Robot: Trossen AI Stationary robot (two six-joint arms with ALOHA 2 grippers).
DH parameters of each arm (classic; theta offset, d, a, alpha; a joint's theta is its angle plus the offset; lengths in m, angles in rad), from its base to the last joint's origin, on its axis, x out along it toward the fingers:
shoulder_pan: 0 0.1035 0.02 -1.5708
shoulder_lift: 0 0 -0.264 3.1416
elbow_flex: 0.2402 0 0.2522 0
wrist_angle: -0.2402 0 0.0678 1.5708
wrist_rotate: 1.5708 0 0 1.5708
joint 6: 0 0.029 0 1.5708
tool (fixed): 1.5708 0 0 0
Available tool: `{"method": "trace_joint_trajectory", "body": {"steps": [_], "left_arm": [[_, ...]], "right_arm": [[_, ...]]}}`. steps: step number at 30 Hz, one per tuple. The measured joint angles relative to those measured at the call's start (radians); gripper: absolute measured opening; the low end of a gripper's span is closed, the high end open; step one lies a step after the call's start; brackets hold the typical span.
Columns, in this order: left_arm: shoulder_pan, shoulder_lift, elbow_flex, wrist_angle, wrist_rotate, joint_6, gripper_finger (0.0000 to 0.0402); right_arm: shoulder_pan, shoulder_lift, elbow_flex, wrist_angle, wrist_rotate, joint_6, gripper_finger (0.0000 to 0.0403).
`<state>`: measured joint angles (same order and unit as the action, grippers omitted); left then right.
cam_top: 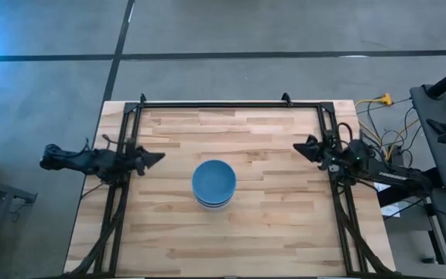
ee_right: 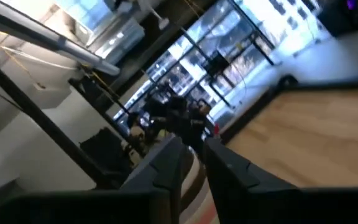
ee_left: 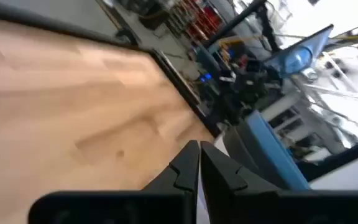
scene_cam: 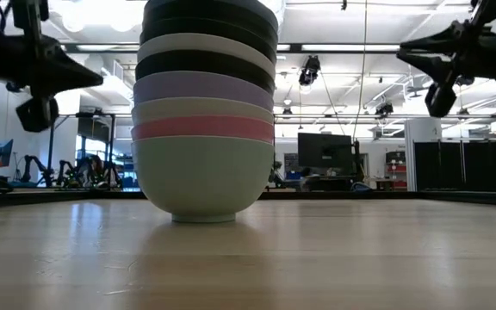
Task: Nest bowls inside each other
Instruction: Return to Home Position
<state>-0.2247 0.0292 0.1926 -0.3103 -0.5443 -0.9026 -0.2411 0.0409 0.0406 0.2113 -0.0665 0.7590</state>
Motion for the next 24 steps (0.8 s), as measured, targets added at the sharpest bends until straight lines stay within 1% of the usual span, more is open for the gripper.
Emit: {"method": "trace_joint_trajectory", "body": {"steps": [2,4,6,9,12,15,18,20,22,24], "left_arm": [[-0.001,0.0,-0.037,0.054,0.027,-0.016,0.0],[-0.001,0.0,-0.075,0.121,0.044,-0.016,0.0],[-0.001,-0.001,-0.101,0.132,0.065,-0.011,0.0],[-0.001,-0.001,-0.115,0.149,0.094,-0.015,0.0],[-0.001,0.003,-0.116,0.151,0.105,-0.02,0.0],[-0.001,0.0,-0.116,0.147,0.119,0.02,0.0],[-0.001,0.007,-0.116,0.145,0.123,0.047,0.0],[-0.001,0.016,-0.116,0.145,0.124,0.123,0.0],[-0.001,0.032,-0.116,0.144,0.127,0.264,0.0],[-0.001,0.043,-0.116,0.142,0.156,0.403,0.0]], "right_arm": [[0.002,-0.001,0.0,-0.029,-0.014,0.035,0.0051],[0.007,-0.005,-0.001,-0.045,-0.02,0.053,0.0024],[0.008,-0.007,-0.002,-0.054,-0.02,0.057,0.0013],[0.008,-0.008,0.0,-0.125,-0.015,0.083,0.0009],[0.01,-0.003,0.008,-0.302,-0.038,0.097,0.0009],[0.015,0.042,0.029,-0.314,-0.105,0.058,0.0008],[0.014,0.068,0.039,-0.305,-0.117,0.053,0.0008],[0.014,0.081,0.04,-0.308,-0.116,0.053,0.0009],[0.014,0.09,0.04,-0.306,-0.116,0.053,0.0008],[0.014,0.1,0.04,-0.306,-0.116,0.053,0.0009]]}}
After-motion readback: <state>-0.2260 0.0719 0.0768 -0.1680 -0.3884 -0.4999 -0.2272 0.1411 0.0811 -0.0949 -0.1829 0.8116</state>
